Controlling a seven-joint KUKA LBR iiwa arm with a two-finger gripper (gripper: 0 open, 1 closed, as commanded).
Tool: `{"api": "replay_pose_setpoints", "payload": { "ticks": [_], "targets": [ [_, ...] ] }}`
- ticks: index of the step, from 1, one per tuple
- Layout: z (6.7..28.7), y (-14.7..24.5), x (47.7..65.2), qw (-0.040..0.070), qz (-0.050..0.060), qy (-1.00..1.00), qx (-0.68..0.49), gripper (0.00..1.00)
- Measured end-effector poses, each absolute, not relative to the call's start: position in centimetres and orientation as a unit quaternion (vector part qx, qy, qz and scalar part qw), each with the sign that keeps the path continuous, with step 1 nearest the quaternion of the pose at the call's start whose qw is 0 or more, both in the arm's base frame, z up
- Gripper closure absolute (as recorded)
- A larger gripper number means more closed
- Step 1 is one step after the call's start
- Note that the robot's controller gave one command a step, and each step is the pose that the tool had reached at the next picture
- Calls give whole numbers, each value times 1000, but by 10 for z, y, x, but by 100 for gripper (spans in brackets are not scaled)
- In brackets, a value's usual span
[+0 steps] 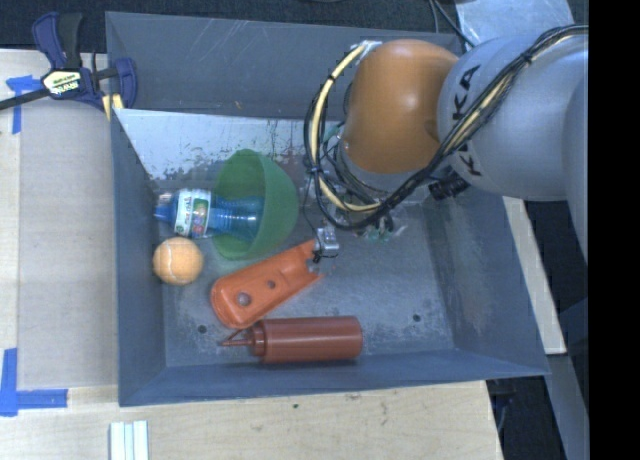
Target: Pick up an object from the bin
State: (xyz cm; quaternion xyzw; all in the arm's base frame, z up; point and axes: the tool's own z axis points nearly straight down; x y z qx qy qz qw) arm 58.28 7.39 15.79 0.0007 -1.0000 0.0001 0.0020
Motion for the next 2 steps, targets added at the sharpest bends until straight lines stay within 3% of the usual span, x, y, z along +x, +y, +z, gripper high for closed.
{"api": "replay_pose_setpoints", "payload": {
  "ticks": [1,2],
  "targets": [
    [163,74,584,-2,0,-1000,0,0],
    [67,65,556,4,0,-1000,2,0]
  ]
}}
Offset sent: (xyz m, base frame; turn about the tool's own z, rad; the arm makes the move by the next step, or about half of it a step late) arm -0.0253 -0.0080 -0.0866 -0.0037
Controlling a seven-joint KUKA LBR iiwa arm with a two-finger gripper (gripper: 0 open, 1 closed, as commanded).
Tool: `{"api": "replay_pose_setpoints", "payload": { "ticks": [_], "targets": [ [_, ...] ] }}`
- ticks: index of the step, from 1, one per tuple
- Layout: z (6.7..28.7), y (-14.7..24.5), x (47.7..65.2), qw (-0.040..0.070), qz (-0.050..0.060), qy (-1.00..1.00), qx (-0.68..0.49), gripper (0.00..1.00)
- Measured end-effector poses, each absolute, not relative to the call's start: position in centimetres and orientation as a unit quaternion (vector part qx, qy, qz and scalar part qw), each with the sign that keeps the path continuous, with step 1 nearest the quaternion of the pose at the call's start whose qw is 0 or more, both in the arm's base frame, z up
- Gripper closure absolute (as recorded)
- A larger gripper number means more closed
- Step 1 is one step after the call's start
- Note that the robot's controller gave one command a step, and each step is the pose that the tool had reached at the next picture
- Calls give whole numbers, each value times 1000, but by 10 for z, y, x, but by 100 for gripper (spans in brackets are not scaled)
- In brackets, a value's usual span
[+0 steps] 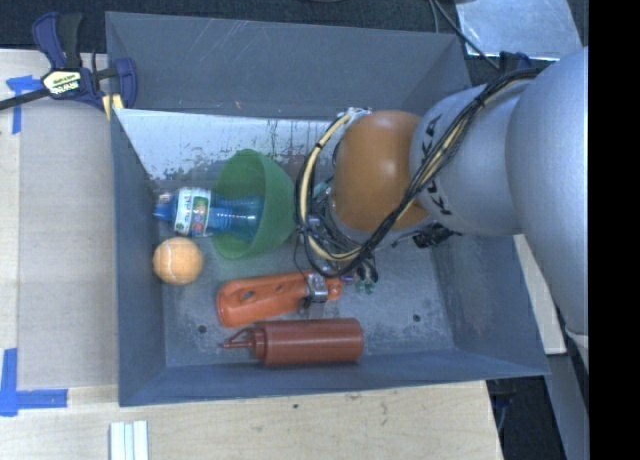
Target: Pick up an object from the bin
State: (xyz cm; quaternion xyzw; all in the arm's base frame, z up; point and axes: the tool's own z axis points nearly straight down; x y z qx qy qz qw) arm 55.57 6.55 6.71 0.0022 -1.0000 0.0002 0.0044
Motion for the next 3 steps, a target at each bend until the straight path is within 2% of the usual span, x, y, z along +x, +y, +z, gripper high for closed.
{"api": "replay_pose_setpoints", "payload": {
  "ticks": [1,2,3],
  "targets": [
    [74,71,569,-5,-1,-1000,-5,100],
    [74,71,569,-5,-1,-1000,-5,100],
    [223,96,553,-6,-1,-1000,-23,100]
  ]
}}
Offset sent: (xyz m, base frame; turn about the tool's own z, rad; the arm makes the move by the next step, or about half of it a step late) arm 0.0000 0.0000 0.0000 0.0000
